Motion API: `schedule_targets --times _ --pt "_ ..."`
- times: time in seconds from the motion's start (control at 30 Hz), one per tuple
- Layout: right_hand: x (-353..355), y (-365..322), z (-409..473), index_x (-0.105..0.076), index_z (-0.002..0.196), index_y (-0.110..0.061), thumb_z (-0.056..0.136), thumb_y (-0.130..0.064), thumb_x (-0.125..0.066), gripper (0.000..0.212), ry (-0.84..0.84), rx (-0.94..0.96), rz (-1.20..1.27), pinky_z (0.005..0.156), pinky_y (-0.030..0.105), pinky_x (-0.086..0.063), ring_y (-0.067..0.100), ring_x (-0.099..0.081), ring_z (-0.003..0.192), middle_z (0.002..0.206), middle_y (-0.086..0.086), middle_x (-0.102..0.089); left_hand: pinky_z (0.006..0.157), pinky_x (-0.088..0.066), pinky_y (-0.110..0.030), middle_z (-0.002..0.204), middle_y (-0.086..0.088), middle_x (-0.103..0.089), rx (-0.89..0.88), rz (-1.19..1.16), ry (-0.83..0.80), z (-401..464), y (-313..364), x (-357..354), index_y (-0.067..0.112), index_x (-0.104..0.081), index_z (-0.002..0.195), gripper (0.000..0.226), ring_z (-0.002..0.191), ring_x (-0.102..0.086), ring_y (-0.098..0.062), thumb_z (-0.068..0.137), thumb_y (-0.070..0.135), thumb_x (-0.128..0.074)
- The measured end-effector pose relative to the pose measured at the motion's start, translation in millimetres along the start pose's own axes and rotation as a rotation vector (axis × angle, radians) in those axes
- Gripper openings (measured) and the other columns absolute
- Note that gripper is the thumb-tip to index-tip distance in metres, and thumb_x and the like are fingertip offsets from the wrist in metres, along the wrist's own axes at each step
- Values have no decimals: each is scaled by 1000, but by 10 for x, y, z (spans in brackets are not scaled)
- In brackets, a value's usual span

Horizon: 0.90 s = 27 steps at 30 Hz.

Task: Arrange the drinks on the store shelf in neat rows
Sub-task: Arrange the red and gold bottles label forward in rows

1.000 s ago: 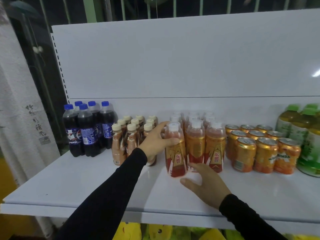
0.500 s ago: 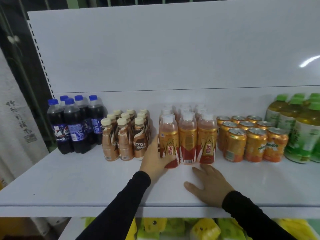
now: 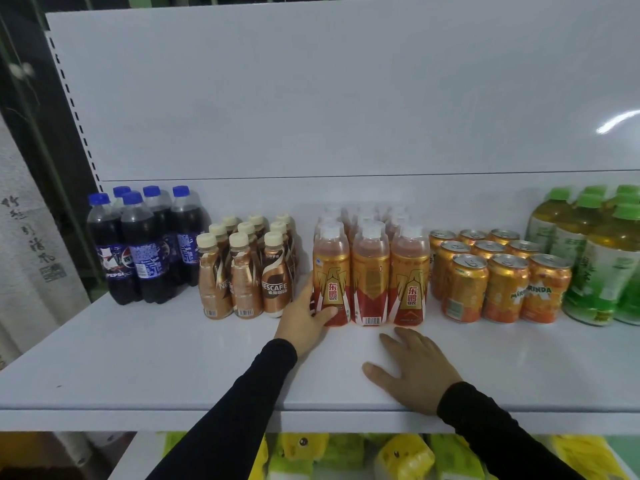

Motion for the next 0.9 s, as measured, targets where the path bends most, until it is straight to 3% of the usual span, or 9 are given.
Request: schedule_targets --times 0.07,0.13,0.27,0.37,0.5,0.7,0.8,0.9 --pt "3 -4 -9 -18 156 -24 75 -85 -9 101 -11 0 -4 122 37 -6 22 -9 151 165 5 -9 75 -33 9 124 19 -51 -1 20 -1 17 -5 4 30 -25 155 74 117 -45 1 95 14 -66" --pt "6 2 -13 -18 156 -24 73 -85 -8 104 -21 -3 -8 122 37 -6 22 -8 151 165 5 -9 83 -34 4 124 20 -51 -2 28 -13 15 5 6 31 -24 155 74 118 -45 2 95 15 -66" --pt "16 -9 -14 -18 156 -24 80 -82 -14 96 -22 -1 -3 122 37 -7 22 -9 151 165 5 -10 101 -35 -18 127 18 -53 3 37 -19 -32 124 59 28 -32 152 71 122 -47 -2 92 18 -70" --pt "20 -1 -3 -21 156 -23 83 -81 -19 92 -22 -2 20 122 37 -8 22 -10 151 164 5 -11 111 -40 -34 139 10 -55 -68 72 101 15 348 272 22 -39 149 68 130 -48 -9 90 27 -73" --pt "49 8 5 -23 155 -22 91 -73 -32 82 -30 5 61 121 35 -10 21 -14 150 164 4 -15 108 -37 -28 148 0 -50 -213 224 286 42 908 564 19 -42 150 62 134 -47 -15 95 37 -65" --pt "271 48 -5 -40 146 -24 94 -65 -42 67 80 8 239 111 26 -28 12 -39 137 152 -5 -40 112 -34 -35 149 -3 -49 -367 562 76 368 1590 341 20 -41 151 65 136 -45 -20 96 49 -60" --pt "350 107 -10 -47 141 -27 93 -63 -46 60 168 4 315 107 23 -32 10 -45 130 145 -7 -48 110 -34 -36 152 -9 -44 -323 788 -85 543 1659 103 16 -35 153 67 137 -42 -25 99 52 -52" --pt "395 147 -4 -53 136 -26 93 -58 -50 54 236 30 402 99 18 -38 6 -51 116 136 -7 -55 100 -41 -35 141 -11 -56 -242 873 -173 631 1600 -31 15 -51 139 53 125 -52 -26 101 52 -46"
Point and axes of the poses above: each hand's wrist, its own z-axis towards the middle knuckle, its own x-axis out of the back of the hand, y = z × x, the point moved 6 cm from there along z, towards the middle knuckle
